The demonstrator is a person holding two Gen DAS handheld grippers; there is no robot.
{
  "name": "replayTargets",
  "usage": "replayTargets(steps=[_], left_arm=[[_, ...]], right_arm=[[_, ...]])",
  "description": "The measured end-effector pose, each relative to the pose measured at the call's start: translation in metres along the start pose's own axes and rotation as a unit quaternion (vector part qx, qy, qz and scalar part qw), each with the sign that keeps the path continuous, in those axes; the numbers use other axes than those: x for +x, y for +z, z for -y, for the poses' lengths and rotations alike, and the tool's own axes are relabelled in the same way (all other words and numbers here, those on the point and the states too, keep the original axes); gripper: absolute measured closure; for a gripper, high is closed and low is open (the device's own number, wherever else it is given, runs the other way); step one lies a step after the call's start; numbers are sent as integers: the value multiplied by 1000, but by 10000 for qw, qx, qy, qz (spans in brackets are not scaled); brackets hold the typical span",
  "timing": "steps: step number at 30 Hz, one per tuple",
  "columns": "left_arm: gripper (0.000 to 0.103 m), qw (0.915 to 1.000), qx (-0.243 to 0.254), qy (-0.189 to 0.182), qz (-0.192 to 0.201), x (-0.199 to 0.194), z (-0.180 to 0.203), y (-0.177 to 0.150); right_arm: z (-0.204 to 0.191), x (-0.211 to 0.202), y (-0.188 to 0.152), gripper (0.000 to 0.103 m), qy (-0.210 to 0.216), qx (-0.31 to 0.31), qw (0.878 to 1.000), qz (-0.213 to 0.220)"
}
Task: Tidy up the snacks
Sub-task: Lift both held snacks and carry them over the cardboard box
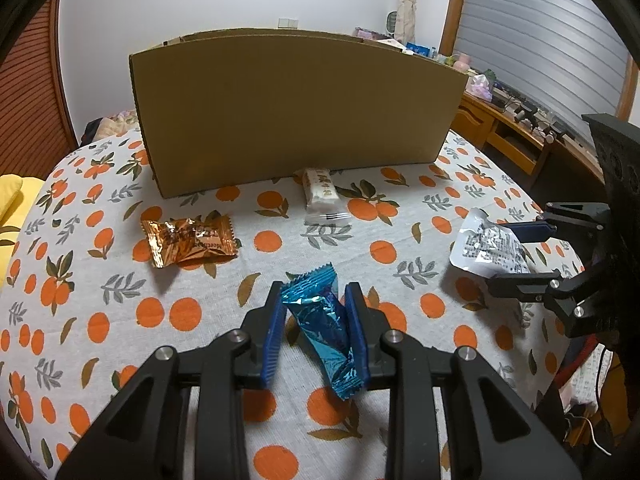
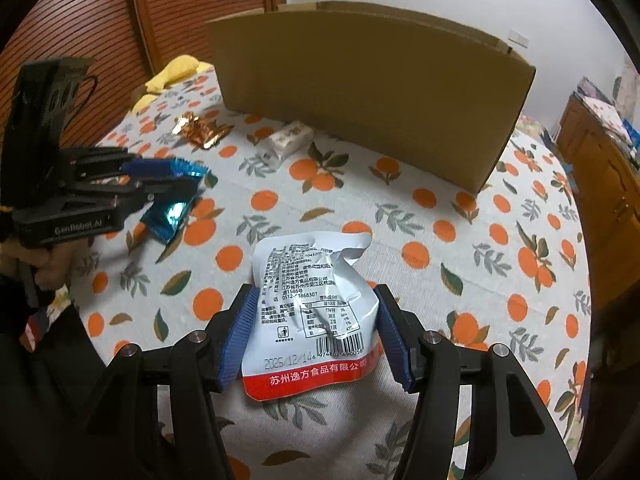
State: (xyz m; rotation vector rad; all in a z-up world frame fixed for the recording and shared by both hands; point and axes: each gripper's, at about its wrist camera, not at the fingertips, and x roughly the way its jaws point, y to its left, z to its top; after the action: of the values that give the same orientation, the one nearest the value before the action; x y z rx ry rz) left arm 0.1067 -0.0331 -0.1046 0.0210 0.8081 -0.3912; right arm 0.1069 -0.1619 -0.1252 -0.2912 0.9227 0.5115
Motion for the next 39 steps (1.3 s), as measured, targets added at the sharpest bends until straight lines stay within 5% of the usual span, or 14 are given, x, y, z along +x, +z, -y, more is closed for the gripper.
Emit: replayTargets(steps=[39], left_arm=[[76, 9934, 342, 112, 1092, -77, 0, 78]], right_arm=[[7, -59, 65, 42, -312, -203, 9949, 933]])
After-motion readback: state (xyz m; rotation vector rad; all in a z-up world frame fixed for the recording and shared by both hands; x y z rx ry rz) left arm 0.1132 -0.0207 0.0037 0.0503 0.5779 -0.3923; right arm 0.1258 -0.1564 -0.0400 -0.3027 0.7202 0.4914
